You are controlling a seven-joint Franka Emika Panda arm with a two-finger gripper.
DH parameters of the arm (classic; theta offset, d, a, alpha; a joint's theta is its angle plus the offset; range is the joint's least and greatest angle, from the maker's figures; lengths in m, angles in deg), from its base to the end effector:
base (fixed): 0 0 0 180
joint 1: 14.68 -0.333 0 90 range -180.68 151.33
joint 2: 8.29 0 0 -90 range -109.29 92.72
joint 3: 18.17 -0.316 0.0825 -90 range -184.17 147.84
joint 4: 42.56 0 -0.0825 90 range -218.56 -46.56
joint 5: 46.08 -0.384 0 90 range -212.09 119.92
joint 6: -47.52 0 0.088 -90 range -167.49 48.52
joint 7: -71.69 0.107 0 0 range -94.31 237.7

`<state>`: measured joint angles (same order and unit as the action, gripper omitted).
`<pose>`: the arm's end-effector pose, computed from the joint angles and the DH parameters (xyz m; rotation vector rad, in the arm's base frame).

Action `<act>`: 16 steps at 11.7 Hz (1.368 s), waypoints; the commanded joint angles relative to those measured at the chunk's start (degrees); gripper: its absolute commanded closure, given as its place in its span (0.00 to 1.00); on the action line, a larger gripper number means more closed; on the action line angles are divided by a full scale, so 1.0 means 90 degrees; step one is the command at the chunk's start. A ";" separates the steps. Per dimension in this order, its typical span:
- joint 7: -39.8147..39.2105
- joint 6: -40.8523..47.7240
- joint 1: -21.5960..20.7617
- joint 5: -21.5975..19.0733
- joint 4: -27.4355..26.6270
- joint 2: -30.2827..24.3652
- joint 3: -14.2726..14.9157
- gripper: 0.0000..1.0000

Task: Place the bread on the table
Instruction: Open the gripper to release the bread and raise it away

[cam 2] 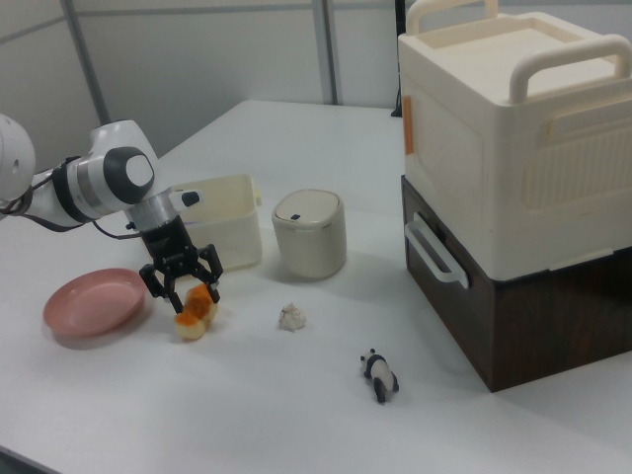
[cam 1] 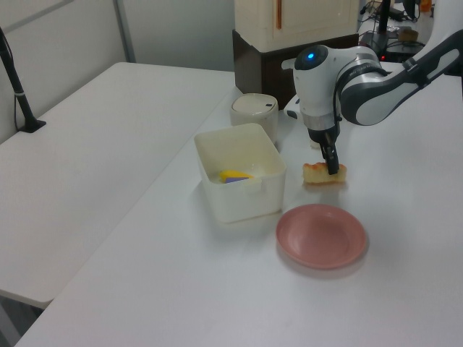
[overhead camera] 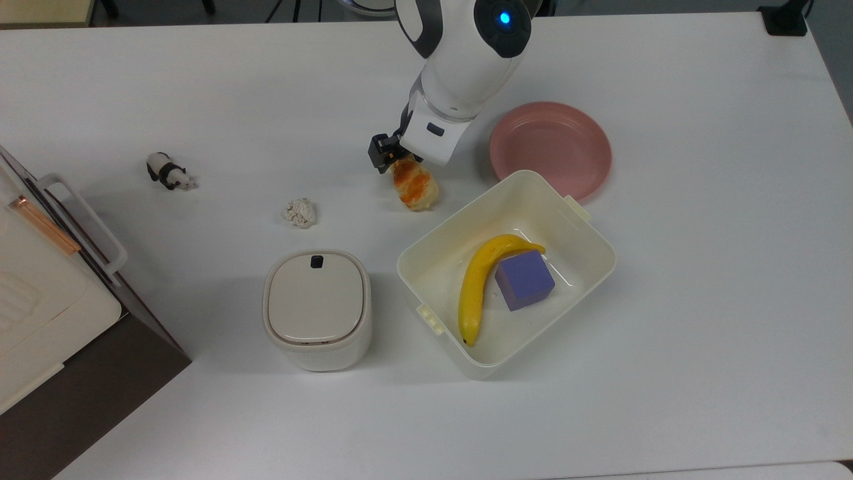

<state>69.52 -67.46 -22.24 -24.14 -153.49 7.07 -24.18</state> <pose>0.5787 0.1143 0.3366 2.7359 0.6563 -0.2276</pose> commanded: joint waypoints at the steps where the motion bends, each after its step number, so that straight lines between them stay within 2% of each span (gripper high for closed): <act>1: -0.0323 0.0517 0.0098 0.0014 0.0331 -0.0241 0.0014 0.00; 2: -0.0470 0.0771 0.0156 -0.0064 0.0565 -0.0260 0.0014 0.00; 4: -0.0540 0.1172 0.0448 -0.0657 0.1316 -0.0309 0.0014 0.00; 7: -0.0939 0.1885 0.0810 -0.1127 0.2138 -0.0348 0.0082 0.00; 9: -0.1144 0.2363 0.1074 -0.1946 0.2694 -0.0397 0.0266 0.00; 10: -0.1155 0.2501 0.1085 -0.2104 0.2929 -0.0397 0.0413 0.00; 12: -0.1048 0.2560 0.1114 -0.2368 0.3203 -0.0387 0.0628 0.00; 14: -0.0611 0.2639 0.1134 -0.2855 0.3380 -0.0368 0.0833 0.00; 16: -0.0121 0.2580 0.1143 -0.2848 0.3458 -0.0358 0.0834 0.00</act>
<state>63.86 -45.47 -11.62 -48.40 -123.96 3.72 -17.28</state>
